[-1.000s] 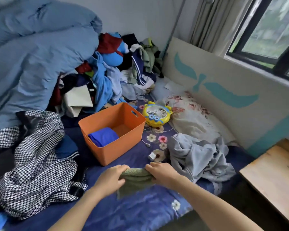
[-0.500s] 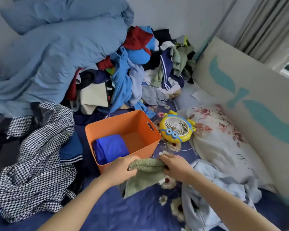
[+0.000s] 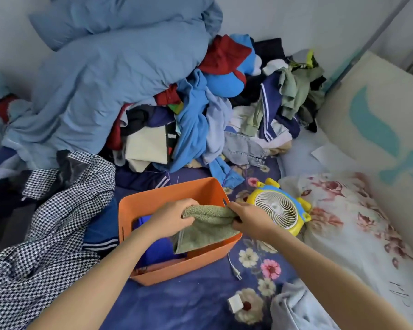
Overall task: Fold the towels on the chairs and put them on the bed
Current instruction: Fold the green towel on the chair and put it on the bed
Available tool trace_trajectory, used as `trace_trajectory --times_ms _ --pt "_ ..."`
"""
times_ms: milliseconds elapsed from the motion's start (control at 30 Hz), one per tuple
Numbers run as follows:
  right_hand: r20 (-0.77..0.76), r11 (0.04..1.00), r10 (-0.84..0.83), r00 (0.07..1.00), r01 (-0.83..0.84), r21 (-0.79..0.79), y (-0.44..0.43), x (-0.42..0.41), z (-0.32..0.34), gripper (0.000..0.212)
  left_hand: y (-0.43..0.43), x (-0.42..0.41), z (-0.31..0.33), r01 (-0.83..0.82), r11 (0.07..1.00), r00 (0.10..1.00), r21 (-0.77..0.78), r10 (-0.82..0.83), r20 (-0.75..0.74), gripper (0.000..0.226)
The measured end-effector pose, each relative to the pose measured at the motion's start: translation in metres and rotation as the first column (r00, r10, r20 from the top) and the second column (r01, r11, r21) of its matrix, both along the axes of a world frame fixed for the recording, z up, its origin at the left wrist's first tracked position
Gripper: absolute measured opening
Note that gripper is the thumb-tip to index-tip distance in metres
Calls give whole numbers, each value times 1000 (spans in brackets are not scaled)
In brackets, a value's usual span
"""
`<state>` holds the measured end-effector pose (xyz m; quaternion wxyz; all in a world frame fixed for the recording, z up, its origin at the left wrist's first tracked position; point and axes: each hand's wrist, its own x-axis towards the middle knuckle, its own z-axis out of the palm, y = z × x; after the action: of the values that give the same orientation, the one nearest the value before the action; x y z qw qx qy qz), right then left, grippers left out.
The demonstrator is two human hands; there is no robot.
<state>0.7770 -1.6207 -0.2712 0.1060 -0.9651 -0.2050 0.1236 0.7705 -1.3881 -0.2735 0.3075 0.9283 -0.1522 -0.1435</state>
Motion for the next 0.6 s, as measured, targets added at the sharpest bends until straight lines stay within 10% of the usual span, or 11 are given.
trace_trajectory --times_ms 400,600 --pt "-190 990 -11 982 -16 -141 24 130 -106 16 -2 109 -112 -107 988 974 114 127 -188 26" --pt "38 936 115 993 -95 -340 31 138 -151 70 -21 103 -160 -252 959 966 128 257 -32 33"
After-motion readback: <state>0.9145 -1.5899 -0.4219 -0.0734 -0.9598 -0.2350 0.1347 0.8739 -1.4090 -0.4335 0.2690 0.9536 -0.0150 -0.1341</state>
